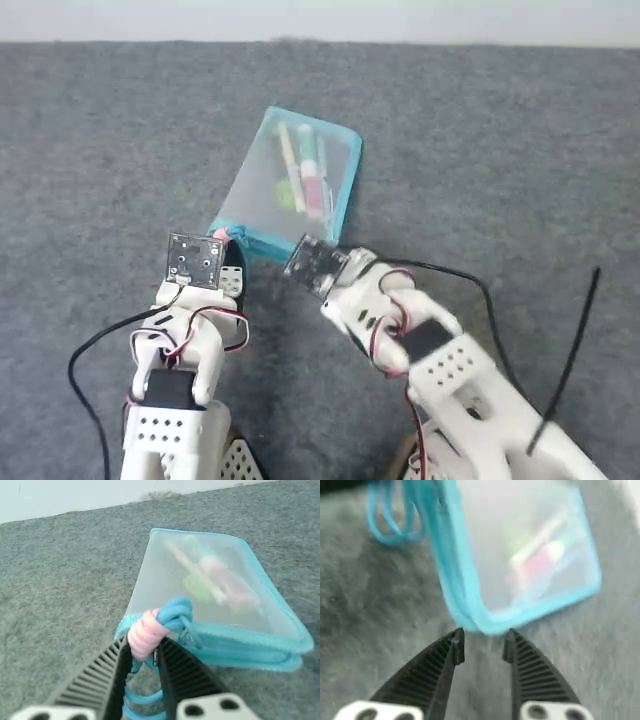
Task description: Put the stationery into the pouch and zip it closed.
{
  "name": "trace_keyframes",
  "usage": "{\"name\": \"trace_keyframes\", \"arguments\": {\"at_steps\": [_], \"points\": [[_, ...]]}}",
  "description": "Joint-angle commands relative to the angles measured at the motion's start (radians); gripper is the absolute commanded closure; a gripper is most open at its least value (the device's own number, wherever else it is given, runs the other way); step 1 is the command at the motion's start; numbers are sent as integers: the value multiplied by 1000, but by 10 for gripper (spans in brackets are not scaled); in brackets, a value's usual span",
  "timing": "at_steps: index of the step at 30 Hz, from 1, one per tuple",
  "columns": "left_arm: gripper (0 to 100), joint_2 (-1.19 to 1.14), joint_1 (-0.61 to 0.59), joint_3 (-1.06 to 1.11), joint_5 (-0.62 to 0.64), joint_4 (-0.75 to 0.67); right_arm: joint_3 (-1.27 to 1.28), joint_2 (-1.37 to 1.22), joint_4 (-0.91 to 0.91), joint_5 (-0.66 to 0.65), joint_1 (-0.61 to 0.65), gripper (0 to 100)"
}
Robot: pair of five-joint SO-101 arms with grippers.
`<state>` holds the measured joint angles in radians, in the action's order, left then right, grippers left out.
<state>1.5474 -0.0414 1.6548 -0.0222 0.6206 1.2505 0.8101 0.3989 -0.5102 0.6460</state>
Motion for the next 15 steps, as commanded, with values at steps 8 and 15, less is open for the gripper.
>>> {"name": "trace_keyframes", "arguments": {"at_steps": [8, 15], "points": [[990, 17, -6, -77, -2, -20, -61, -18, -4, -58, 113, 829], [990, 17, -6, -77, -2, -20, -169, -171, -5, -94, 127, 829]]}}
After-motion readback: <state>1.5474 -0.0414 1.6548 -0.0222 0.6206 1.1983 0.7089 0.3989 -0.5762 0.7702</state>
